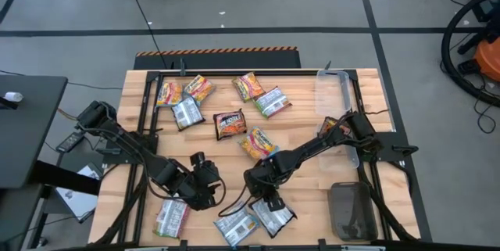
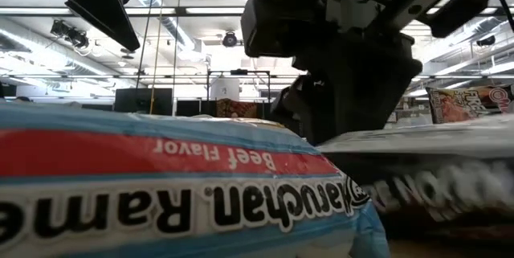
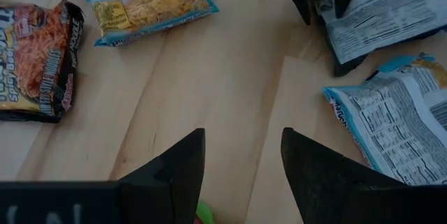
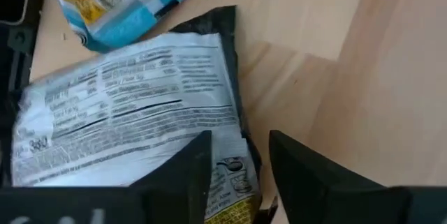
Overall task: Sort Maruchan noodles
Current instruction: Put the black noodle pack into the bottom transparent bin
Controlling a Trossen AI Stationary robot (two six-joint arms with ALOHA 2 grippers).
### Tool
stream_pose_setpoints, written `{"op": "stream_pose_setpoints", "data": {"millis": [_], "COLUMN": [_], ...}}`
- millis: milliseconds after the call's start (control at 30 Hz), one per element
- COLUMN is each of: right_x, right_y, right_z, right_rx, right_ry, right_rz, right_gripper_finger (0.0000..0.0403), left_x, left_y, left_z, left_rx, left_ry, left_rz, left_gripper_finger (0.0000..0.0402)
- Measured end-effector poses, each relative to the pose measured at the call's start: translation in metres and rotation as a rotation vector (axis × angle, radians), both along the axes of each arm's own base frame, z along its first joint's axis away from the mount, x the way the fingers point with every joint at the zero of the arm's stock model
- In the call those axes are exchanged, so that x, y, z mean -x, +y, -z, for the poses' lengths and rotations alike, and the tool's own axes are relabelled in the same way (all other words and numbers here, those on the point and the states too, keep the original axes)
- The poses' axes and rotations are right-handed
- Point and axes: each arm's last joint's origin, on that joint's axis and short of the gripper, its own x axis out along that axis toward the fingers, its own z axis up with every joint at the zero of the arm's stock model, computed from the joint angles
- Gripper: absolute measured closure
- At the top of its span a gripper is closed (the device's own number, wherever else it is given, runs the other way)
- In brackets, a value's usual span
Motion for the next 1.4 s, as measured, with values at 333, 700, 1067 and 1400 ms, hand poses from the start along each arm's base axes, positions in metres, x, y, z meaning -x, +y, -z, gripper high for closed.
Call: {"op": "stream_pose_setpoints", "data": {"millis": [333,700,1067,1400], "right_x": [0.005,0.060,0.154,0.238], "right_y": [0.001,0.004,-0.014,-0.062], "right_z": [-0.008,-0.093,-0.186,-0.224], "right_rx": [0.050,0.226,0.360,0.478], "right_ry": [-0.001,-0.004,-0.086,-0.102], "right_rz": [0.007,0.113,0.323,0.586], "right_gripper_finger": [0.0391,0.0396,0.0397,0.0396], "left_x": [0.001,-0.008,-0.035,-0.046], "left_y": [0.001,0.013,0.037,0.048], "left_z": [0.000,0.000,-0.008,-0.013], "left_rx": [-0.020,-0.087,-0.165,-0.181], "left_ry": [0.004,0.012,-0.065,-0.125], "left_rz": [0.001,0.031,0.105,0.101], "left_gripper_finger": [0.0209,0.0209,0.0209,0.0209]}}
